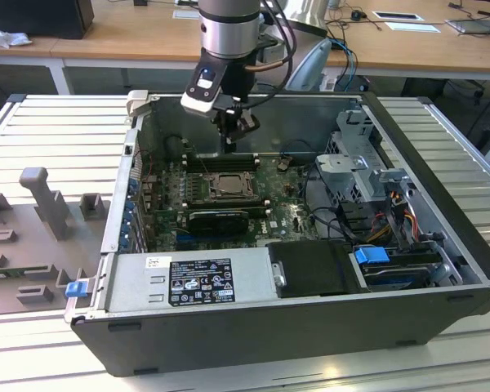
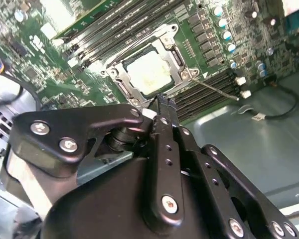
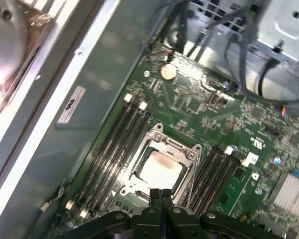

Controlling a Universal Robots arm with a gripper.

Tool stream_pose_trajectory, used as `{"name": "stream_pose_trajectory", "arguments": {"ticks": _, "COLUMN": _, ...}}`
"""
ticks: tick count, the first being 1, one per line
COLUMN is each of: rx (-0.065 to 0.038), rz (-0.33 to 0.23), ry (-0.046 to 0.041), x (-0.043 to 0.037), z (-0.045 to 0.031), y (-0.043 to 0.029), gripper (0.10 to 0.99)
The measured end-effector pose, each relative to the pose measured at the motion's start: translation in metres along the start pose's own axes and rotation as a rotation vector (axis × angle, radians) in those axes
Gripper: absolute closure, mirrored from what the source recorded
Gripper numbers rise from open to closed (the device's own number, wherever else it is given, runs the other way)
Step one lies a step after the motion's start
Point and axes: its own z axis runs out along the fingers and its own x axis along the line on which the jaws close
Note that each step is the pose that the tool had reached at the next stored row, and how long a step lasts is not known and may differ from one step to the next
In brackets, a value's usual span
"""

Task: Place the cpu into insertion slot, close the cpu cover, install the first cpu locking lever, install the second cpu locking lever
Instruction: 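Install the first cpu locking lever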

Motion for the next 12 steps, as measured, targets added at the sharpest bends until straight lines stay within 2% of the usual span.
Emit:
{"name": "stream_pose_trajectory", "arguments": {"ticks": 2, "rx": 0.001, "rz": -0.022, "ry": -0.0004, "x": 0.0001, "z": 0.0000, "y": -0.0002, "gripper": 0.980}}
{"name": "stream_pose_trajectory", "arguments": {"ticks": 6, "rx": 0.004, "rz": -0.161, "ry": 0.0053, "x": 0.0001, "z": 0.0008, "y": -0.0002, "gripper": 0.980}}
{"name": "stream_pose_trajectory", "arguments": {"ticks": 10, "rx": 0.006, "rz": -0.252, "ry": 0.0092, "x": 0.0001, "z": 0.0008, "y": -0.0003, "gripper": 0.980}}
{"name": "stream_pose_trajectory", "arguments": {"ticks": 12, "rx": 0.007, "rz": -0.280, "ry": 0.0101, "x": 0.0001, "z": 0.0008, "y": -0.0003, "gripper": 0.980}}
